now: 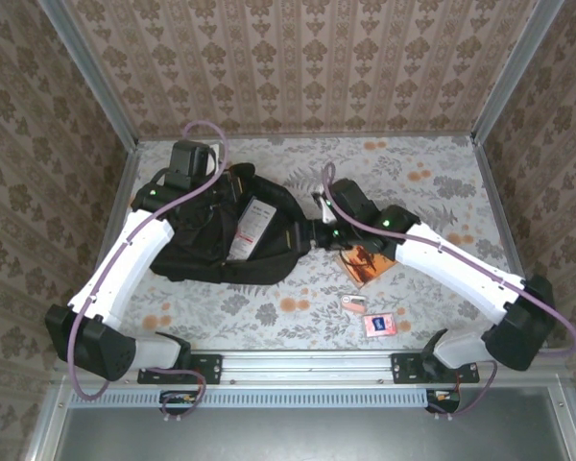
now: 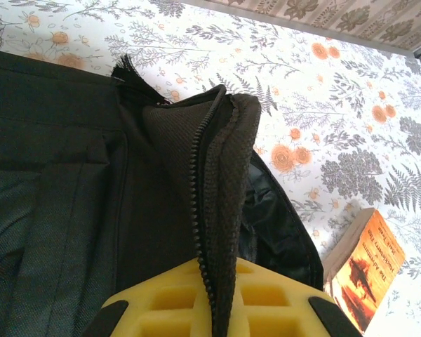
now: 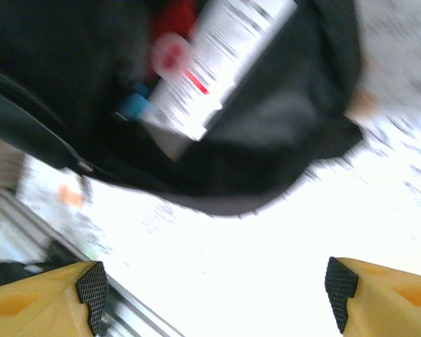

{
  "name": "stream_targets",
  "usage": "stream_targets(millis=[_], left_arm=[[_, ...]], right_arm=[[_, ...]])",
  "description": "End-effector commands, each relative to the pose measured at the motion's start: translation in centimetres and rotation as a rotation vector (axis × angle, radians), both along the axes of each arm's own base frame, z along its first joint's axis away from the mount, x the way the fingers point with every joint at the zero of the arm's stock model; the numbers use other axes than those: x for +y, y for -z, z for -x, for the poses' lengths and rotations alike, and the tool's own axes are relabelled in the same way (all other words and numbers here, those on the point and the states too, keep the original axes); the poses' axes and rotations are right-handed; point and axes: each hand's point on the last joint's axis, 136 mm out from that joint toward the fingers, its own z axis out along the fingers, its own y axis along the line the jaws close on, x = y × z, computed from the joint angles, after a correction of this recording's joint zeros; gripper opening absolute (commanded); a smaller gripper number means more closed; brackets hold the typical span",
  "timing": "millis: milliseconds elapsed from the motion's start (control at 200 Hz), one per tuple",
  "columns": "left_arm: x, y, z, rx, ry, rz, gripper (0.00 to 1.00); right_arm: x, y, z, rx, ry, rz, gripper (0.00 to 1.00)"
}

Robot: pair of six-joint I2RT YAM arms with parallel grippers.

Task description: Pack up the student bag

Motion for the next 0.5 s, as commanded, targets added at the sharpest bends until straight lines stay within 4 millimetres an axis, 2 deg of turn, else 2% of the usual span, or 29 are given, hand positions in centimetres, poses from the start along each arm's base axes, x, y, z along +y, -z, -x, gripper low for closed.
stream_targets(millis=[0,220,330,495], left_arm=[[0.0,-2.5,-0.5,-0.094,0.003,0.047,0.0],[-0.1,-2.1,-0.6,-0.084,0.005,0.054,0.0],[-0.2,-2.0,-0.7,-0.08,0.007,0.054,0.0],[-0.1,-1.9,-0.6,-0.08,0.006,0.05,0.0]], right_arm=[[-5.5,5.0,3.6,0.082,-0.043,0.258,0.85],[-9.5,9.5,6.7,0.185,-0.05,0.417,0.88],[-9.8,11.5,7.6,0.245,-0.068,0.451,0.88],[-9.7,12.8,7.5,0.264,-0.083,0.468,0.92]])
